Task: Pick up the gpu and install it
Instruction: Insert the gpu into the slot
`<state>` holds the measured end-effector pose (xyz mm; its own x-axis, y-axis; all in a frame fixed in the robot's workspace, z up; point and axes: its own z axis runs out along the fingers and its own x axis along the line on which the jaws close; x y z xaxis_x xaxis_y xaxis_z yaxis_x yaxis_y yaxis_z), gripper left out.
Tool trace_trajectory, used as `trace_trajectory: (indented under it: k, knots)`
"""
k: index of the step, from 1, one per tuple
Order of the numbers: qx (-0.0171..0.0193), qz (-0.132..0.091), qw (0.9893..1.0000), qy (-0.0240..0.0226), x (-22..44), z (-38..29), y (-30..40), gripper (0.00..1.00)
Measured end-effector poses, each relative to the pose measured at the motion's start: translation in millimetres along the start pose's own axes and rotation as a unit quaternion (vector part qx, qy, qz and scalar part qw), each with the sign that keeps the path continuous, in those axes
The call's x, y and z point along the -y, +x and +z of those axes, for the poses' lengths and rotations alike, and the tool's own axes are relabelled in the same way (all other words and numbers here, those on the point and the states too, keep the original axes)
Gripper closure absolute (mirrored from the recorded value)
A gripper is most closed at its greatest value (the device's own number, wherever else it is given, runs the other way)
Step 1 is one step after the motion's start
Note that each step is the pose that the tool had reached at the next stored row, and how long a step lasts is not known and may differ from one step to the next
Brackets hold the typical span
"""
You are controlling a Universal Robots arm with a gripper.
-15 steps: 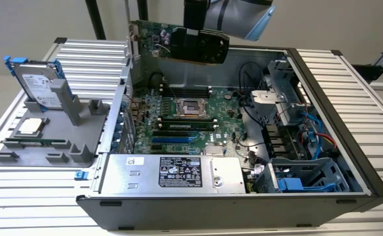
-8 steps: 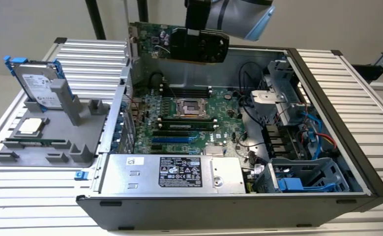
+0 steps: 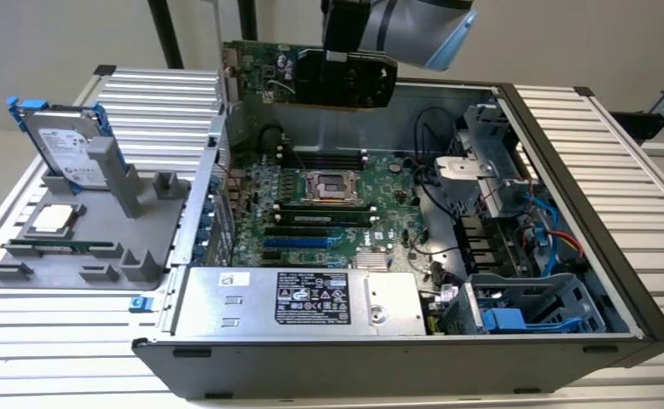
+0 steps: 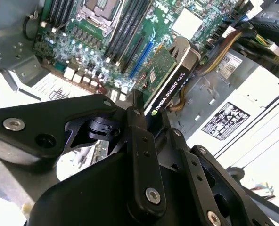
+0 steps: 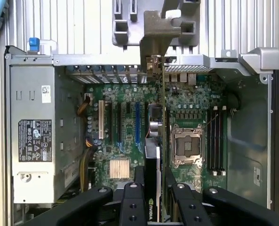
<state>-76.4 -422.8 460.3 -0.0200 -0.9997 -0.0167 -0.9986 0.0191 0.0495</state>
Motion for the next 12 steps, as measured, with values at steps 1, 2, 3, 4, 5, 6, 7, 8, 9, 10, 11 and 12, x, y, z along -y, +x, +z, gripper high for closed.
trace_trajectory:
  k: [1, 2, 3, 4, 5, 6, 7, 8, 9, 10, 11, 12]
  knots:
    - [0.0, 0.0, 1.0, 0.0, 0.0, 0.0, 0.0, 1.0]
    - [0.0, 0.0, 1.0, 0.0, 0.0, 0.0, 0.0, 1.0]
    - [0.0, 0.0, 1.0, 0.0, 0.0, 0.0, 0.0, 1.0]
    - [0.0, 0.0, 1.0, 0.0, 0.0, 0.0, 0.0, 1.0]
    - [0.0, 0.0, 1.0, 0.0001, 0.1, 0.4, -0.1, 1.0]
    - [0.0, 0.0, 1.0, 0.0002, 0.2, 1.0, -0.1, 1.0]
    - [-0.0001, 0.0, 1.0, 0.0004, 0.2, 1.7, -0.1, 1.0]
    - [-0.0001, 0.0, 1.0, 0.0007, 0.4, 2.7, -0.1, 1.0]
    - [-0.0001, 0.0, 1.0, 0.001, 0.4, 3.7, -0.1, 1.0]
    - [0.0, 0.0, 1.0, 0.0014, 0.4, 4.8, -0.1, 1.0]
    - [0.0, 0.0, 1.0, 0.0017, 0.5, 5.7, -0.1, 1.0]
    - [-0.0001, 0.0, 1.0, 0.0018, 0.5, 6.5, -0.2, 1.0]
